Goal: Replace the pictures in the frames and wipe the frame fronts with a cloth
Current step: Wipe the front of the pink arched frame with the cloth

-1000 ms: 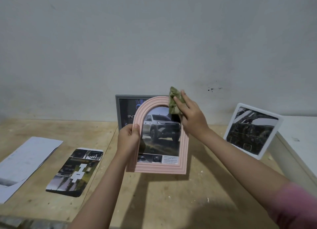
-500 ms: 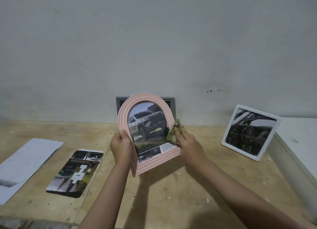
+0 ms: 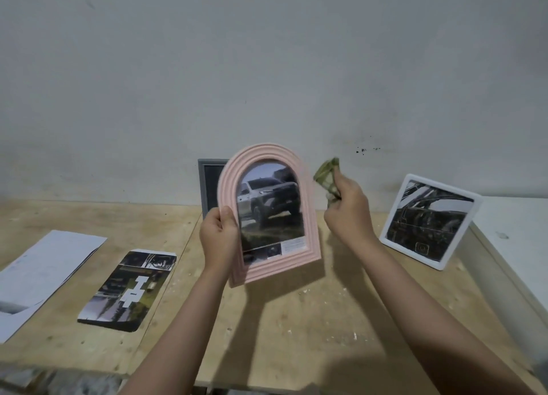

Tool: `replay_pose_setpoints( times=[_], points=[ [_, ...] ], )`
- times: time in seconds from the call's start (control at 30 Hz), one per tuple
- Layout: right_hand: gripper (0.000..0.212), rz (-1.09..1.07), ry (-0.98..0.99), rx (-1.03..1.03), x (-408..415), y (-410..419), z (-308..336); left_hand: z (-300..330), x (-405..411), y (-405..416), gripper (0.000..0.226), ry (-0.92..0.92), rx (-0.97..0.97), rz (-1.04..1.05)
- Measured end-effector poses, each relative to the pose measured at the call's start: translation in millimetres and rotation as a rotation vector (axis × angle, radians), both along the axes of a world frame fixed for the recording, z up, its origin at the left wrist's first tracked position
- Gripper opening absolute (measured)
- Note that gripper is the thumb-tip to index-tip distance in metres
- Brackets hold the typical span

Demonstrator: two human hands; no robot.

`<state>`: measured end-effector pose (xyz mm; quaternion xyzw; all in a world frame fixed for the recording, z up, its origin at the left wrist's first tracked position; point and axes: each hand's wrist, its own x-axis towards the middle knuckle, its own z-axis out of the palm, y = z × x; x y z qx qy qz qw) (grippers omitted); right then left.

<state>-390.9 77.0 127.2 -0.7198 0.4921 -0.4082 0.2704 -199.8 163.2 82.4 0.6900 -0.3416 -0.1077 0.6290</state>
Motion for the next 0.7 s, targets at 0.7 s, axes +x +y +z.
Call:
replay_pose_setpoints(
  times=[0.7],
  points=[
    [0.070,0.664,0.121,-0.466,64.7,3.7,-5.0,5.2,-18.5,3.8,0.041,0.073,-0.206,-0.187]
  ],
)
